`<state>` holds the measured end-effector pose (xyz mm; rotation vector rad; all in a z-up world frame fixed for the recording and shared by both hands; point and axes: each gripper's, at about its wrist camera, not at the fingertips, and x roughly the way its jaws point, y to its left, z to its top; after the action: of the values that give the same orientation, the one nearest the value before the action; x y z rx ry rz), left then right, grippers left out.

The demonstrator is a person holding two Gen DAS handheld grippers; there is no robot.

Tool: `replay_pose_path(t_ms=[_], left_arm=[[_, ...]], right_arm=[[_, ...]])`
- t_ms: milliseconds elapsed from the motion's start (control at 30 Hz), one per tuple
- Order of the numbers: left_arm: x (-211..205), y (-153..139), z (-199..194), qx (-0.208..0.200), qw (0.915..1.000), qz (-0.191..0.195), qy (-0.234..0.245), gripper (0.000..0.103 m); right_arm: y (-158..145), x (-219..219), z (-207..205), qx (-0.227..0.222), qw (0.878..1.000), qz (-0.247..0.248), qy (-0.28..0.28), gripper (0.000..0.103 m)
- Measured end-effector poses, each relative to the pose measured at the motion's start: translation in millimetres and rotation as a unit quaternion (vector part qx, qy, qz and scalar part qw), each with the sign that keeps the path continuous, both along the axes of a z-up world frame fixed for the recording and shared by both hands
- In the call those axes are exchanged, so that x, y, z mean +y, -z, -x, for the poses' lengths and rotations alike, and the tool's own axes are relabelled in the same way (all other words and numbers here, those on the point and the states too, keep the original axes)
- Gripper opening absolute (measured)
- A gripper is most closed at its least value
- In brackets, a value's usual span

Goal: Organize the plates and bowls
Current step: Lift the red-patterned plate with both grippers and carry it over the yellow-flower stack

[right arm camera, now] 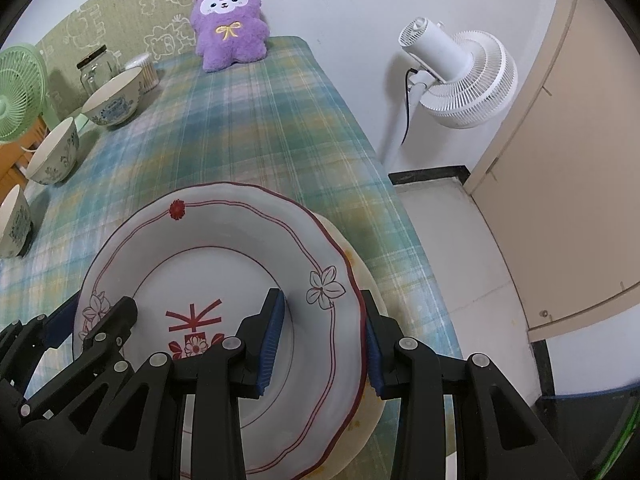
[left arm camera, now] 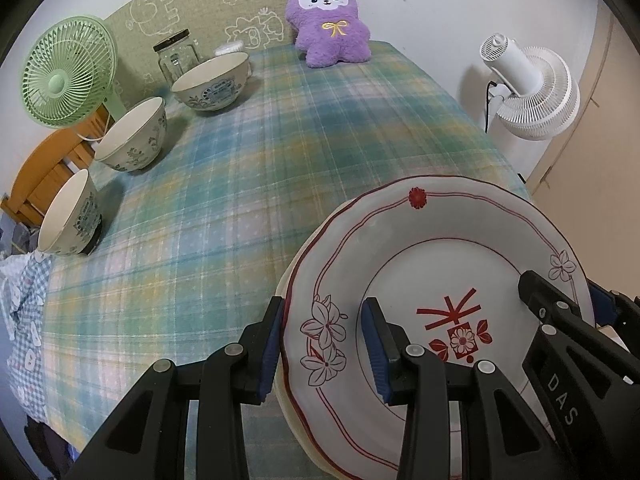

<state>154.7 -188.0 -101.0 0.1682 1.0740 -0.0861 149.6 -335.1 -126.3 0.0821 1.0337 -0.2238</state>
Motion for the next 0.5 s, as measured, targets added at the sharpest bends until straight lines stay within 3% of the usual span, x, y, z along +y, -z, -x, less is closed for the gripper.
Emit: replay_pose_path(t_ms=[500], left_arm=[[2.6, 0.7, 1.2, 0.001, 0.9999, 0.001, 0.011, 0.039]], right_arm=[[0.0, 4.4, 0.6, 0.016, 1.0, 0.008, 0.006, 0.04]])
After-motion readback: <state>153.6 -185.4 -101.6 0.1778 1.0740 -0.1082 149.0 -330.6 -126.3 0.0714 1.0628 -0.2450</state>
